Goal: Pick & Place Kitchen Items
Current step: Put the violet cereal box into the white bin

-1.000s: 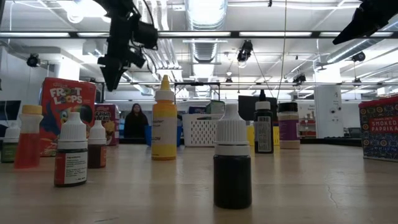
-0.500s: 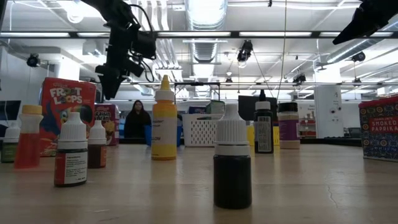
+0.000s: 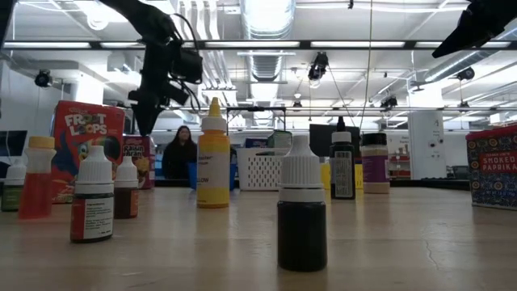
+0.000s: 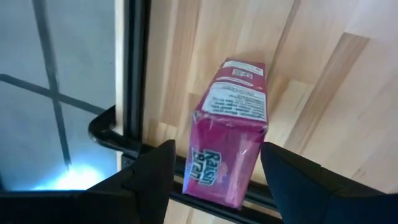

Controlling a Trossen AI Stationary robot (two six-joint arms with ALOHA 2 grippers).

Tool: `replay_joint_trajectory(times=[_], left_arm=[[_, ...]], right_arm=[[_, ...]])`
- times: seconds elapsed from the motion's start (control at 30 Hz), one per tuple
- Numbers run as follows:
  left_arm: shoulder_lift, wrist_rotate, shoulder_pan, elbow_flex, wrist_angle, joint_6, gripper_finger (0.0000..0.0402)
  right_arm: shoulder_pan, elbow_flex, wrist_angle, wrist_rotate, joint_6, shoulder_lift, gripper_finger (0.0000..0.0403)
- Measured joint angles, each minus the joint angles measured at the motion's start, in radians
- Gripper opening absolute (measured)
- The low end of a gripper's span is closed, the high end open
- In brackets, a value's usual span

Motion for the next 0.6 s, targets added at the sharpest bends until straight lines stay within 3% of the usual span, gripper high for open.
replay_joint_trajectory(times=[0.6], left_arm=[[0.173, 0.008, 0.000, 0.000, -0.042, -0.021, 0.0241]], right_arm=[[0.000, 0.000, 0.000, 0.000, 0.000, 0.000, 0.0008]])
